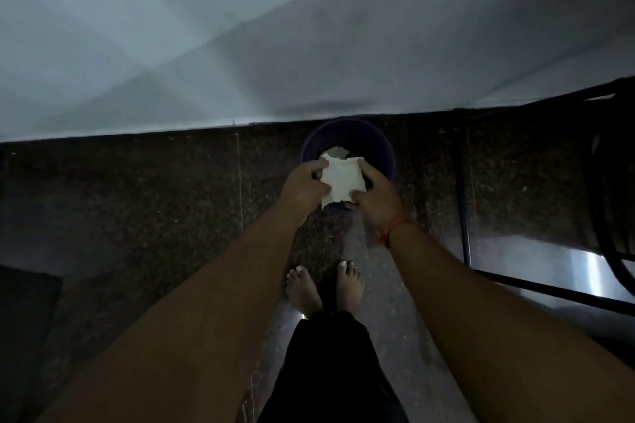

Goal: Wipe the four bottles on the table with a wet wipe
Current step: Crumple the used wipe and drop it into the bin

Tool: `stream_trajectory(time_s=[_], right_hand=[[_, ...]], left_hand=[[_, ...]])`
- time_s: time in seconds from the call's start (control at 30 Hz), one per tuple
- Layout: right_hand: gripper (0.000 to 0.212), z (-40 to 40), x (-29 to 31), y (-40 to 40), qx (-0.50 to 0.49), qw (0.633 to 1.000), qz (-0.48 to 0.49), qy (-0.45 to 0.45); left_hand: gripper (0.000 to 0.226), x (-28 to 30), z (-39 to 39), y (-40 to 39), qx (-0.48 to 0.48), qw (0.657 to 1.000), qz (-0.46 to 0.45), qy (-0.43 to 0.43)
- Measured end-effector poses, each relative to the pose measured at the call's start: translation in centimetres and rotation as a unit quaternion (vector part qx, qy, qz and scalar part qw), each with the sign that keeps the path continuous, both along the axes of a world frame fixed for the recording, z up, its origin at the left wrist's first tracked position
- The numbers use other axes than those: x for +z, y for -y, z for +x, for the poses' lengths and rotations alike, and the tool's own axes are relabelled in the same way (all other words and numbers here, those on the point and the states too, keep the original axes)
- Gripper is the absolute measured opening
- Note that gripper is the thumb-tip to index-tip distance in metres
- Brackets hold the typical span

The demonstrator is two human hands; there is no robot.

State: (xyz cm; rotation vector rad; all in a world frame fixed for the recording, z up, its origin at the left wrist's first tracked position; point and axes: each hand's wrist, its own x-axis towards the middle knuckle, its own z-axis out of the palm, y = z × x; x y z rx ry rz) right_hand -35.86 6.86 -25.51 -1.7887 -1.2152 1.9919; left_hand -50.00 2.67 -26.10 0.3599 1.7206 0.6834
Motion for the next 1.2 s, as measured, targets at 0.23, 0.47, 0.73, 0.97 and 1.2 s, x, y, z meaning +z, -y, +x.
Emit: stream_trajectory(time_s=[0.23, 0.47, 0.73, 0.97, 1.2], right_hand=[[0.077, 0.3, -8.4, -2.4, 0.022, 0.999, 0.026, 0.032], [0.066, -0.1, -12.8, -3.6, 0.014, 0.999, 0.016, 0.044], [0.062, -0.4, -12.3, -2.9, 0.080, 0.989, 0.016, 0.121], [0.060, -0.3, -7.7, -1.5, 0.300, 0.912, 0.118, 0.255], [0.074, 0.6, 6.3, 0.5, 0.445, 0.799, 0.211, 0.345]], left_hand=[[0.063, -8.8, 0.3, -2.1, -0.080, 0.996, -0.004, -0.038], [0.054, -13.2, 0.8, -4.2, -0.264, 0.947, -0.011, -0.181], [0.066, -13.2, 0.1, -2.1, -0.345, 0.914, -0.057, -0.205], [0.074, -5.8, 0.0, -0.4, -0.365, 0.883, -0.090, -0.281], [0.078, 8.3, -0.8, 3.5, -0.414, 0.834, -0.092, -0.354]])
